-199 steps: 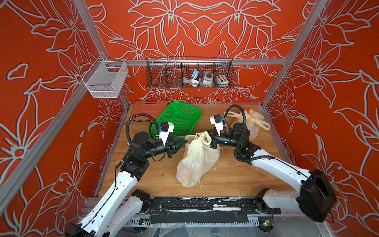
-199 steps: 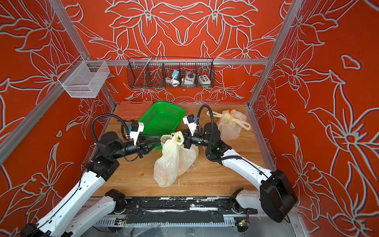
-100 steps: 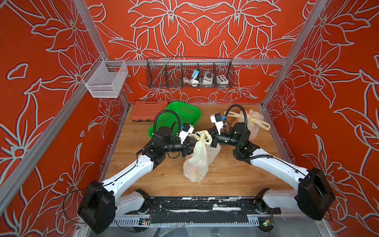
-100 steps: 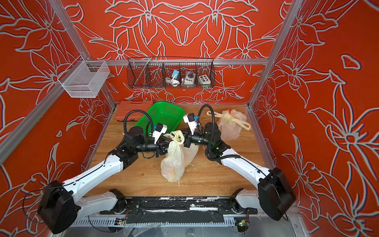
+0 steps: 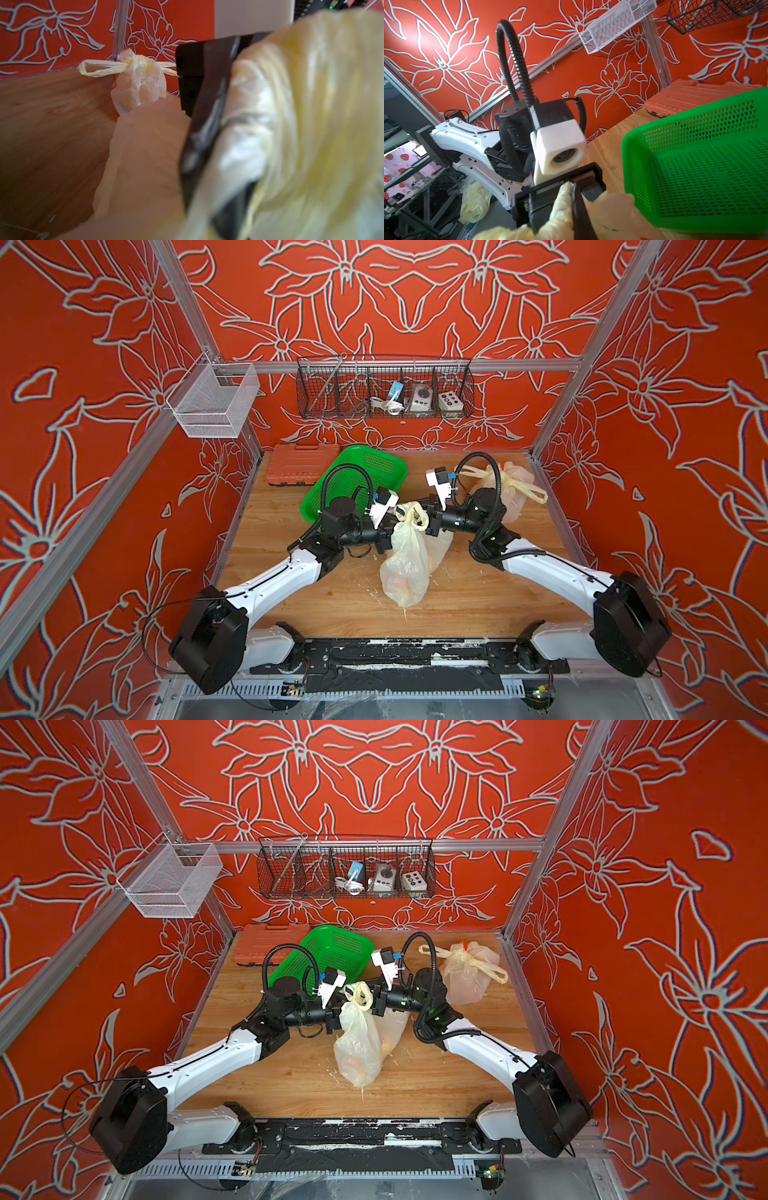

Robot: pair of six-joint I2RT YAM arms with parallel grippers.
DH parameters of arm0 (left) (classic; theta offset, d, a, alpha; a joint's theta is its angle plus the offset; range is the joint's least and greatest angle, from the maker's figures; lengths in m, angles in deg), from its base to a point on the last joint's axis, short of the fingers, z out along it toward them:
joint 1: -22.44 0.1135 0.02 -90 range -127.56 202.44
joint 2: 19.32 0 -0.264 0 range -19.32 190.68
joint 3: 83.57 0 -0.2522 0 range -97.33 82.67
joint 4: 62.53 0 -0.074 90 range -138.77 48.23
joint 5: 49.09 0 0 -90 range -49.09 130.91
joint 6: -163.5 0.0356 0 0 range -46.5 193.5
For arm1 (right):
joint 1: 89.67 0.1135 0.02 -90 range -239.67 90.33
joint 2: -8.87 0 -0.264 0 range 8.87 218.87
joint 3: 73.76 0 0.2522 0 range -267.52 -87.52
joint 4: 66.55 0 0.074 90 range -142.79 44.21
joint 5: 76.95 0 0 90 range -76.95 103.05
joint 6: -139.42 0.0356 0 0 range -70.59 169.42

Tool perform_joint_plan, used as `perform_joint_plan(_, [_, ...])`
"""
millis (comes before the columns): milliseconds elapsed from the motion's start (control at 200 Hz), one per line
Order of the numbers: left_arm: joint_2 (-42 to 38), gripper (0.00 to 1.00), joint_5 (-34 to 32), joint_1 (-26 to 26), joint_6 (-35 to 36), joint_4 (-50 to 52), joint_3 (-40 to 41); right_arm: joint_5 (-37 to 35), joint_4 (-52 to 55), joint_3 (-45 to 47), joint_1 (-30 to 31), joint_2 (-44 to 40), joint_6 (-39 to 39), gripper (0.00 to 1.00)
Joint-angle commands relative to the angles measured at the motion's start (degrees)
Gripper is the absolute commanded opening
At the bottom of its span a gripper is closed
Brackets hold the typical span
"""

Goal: Place the peach into a plastic bag & tie a knot
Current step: Cross the plastic bag at the center of the board.

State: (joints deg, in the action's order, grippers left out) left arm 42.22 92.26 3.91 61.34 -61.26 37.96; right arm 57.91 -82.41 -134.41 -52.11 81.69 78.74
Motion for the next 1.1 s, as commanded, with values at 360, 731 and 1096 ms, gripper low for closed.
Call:
perform_joint_plan(360, [10.5,0.32,-9.2,-11.6,1.1,-16.3,3.1,7.0,-16.0,0.1,-0.5,3.7,11.4,0.05])
perform_joint_plan(731, [-2.3,0.32,-23.5,-11.4,5.0,-3.8,10.5,8.6,-29.6,2.7,-2.8,8.0,21.2,0.03])
perform_joint_plan(1096, [-12.7,0.22,-19.2,-7.7,4.6,4.9,3.0,8.8,-25.4,3.0,-2.8,7.4,17.9,0.01])
